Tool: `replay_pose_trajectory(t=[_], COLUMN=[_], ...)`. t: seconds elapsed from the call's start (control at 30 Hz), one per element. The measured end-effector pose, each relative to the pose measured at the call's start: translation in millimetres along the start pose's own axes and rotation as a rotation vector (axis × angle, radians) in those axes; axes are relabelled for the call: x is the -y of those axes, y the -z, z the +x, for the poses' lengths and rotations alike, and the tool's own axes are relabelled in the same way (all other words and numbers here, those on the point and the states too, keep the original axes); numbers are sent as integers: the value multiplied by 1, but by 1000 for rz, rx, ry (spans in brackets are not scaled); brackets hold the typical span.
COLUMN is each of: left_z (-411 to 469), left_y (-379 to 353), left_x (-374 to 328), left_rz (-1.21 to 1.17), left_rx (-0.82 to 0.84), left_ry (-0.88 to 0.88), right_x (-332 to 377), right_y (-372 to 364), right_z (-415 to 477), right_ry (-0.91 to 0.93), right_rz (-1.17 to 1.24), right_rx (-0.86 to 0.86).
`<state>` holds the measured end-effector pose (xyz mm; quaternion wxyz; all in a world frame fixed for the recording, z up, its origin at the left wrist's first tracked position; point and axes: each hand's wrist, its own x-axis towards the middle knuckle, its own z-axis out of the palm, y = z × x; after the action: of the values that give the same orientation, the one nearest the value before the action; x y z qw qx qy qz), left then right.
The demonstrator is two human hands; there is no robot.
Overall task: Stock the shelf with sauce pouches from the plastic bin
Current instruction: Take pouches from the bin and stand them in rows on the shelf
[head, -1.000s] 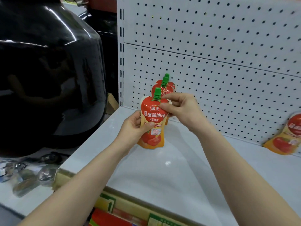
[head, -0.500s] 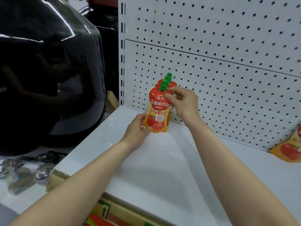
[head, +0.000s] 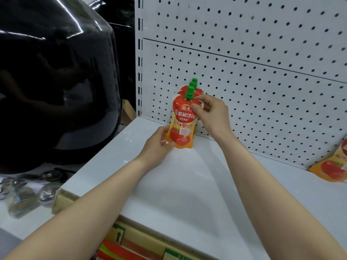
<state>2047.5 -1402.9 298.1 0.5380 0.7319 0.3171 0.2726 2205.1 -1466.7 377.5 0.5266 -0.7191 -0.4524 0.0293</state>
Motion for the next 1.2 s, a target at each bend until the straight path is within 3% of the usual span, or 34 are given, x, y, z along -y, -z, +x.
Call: replay_pose_trajectory(t=[0.2,0.33,0.57,0.77,0.93,1.2], left_z=[-15,-45,-144,-235,-302,-400], left_y=[7,17,0,-67,-160,-364], left_x=[-12,-24,-29,-28,-13,55], left_rz=[-1,20,-12,-87,-65,112], left_rx=[-38,-6,243,500,750,1090], left_ry=[-13,-139,-299,-362,-344,-160], right_x=[18,22,21,3,-41,-143], right_y=[18,41,89,147,191,268], right_z=[-29,-81,-239,-402,-542,-726], right_ry=[22,30,-46,-171,-434,-1086], right_rz=[-177,-447,-637,-732,-757,-615], right_rx=[-16,-29,-88,-333,-481,-469])
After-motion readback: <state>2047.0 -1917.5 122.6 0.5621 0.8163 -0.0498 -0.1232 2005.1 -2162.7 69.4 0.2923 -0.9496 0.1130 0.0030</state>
